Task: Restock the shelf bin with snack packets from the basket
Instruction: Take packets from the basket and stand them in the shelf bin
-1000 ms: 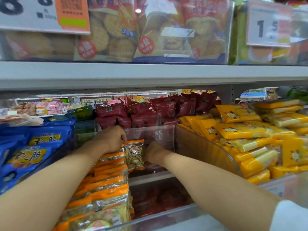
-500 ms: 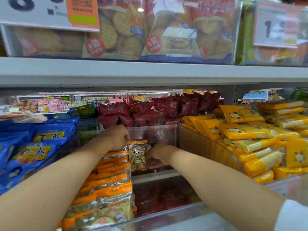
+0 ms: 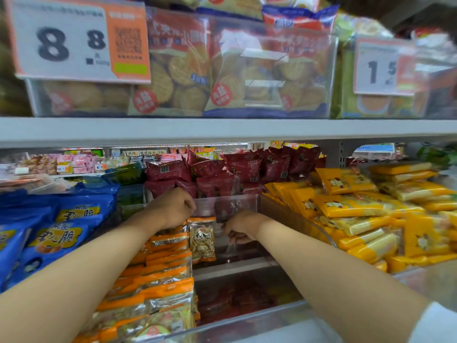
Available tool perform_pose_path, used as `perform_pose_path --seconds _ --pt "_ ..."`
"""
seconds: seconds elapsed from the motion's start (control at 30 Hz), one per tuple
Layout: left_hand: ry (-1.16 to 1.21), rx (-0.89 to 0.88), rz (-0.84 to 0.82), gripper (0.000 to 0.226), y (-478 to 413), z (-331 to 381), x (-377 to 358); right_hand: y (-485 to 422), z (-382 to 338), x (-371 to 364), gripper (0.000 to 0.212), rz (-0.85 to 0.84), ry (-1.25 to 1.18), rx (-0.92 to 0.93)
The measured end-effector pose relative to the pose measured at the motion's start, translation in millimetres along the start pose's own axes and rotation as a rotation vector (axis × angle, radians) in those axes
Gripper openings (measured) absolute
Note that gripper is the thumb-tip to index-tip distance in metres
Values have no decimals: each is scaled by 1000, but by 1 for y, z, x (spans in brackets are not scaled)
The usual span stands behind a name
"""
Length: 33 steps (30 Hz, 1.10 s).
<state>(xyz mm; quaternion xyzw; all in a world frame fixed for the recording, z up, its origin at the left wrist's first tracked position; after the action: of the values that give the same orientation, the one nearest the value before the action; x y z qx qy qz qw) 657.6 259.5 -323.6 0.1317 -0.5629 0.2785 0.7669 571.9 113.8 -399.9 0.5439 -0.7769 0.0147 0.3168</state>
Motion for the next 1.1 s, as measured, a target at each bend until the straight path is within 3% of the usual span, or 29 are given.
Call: perform_pose_path --seconds 0.13,0.23,0.33,0.5,0.63,0.9,1.1 --pt "93 -47 16 17 34 25 16 49 -22 10 6 53 20 110" --pt "131 -16 36 19 65 49 17 91 -27 8 25 122 -10 239" --pt "179 -20 36 15 98 77 6 142 -16 7 14 304 -81 378" --pt "289 -144 161 15 156 129 -11 228 19 14 24 498 -72 519" --pt "375 -215 136 13 186 174 -45 282 74 19 23 549 -62 477" --pt "463 -240 -218 6 216 262 -205 346 254 13 25 463 -10 195" --pt "566 -170 -522 19 245 293 -356 374 421 -20 16 348 -148 -55"
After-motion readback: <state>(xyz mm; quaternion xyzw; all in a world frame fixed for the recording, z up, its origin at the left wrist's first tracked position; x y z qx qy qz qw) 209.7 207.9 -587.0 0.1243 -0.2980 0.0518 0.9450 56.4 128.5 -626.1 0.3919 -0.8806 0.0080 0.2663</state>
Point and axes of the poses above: each hand's wrist, its own y-axis away from the middle knuckle, its own x-axis out of the back of the hand, z = x × y, the point moved 8 cm from there along -y, towards the middle knuckle, and after that the axes turned 15 degrees about -z, right-handed, at the moved point
